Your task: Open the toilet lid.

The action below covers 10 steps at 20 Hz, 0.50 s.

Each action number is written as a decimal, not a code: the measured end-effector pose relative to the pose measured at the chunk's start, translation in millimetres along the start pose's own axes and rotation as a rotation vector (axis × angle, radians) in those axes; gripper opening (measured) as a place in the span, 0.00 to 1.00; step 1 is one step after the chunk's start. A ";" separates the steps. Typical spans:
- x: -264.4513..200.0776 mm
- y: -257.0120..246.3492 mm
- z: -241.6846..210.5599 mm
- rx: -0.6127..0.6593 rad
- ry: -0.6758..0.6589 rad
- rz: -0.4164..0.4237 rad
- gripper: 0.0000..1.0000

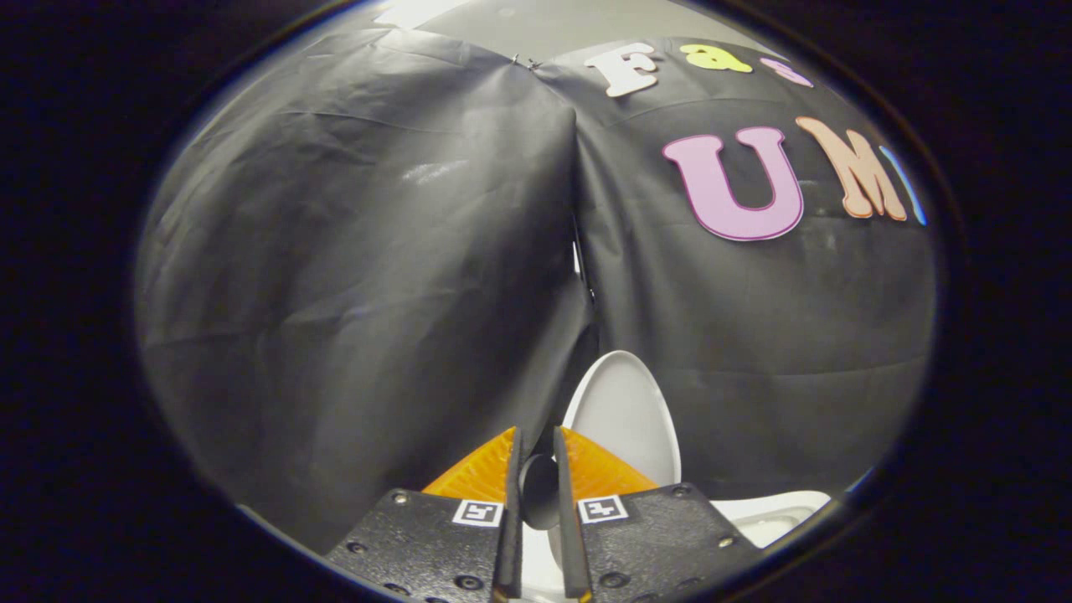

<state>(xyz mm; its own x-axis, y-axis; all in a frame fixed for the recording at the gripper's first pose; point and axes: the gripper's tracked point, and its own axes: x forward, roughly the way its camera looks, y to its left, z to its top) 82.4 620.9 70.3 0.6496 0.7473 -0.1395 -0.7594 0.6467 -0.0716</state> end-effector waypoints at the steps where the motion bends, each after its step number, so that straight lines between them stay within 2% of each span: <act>1: -0.2 -3.3 -0.9 0.007 0.005 0.000 0.21; 7: -19.9 -26.7 17.2 0.010 -0.061 -0.032 0.71; 10: -38.4 -30.5 36.9 -0.004 -0.120 -0.013 0.97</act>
<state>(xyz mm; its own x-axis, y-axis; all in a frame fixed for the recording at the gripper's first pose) 82.0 578.1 114.2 0.6592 0.7517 -0.0190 -0.7506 0.6563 -0.0769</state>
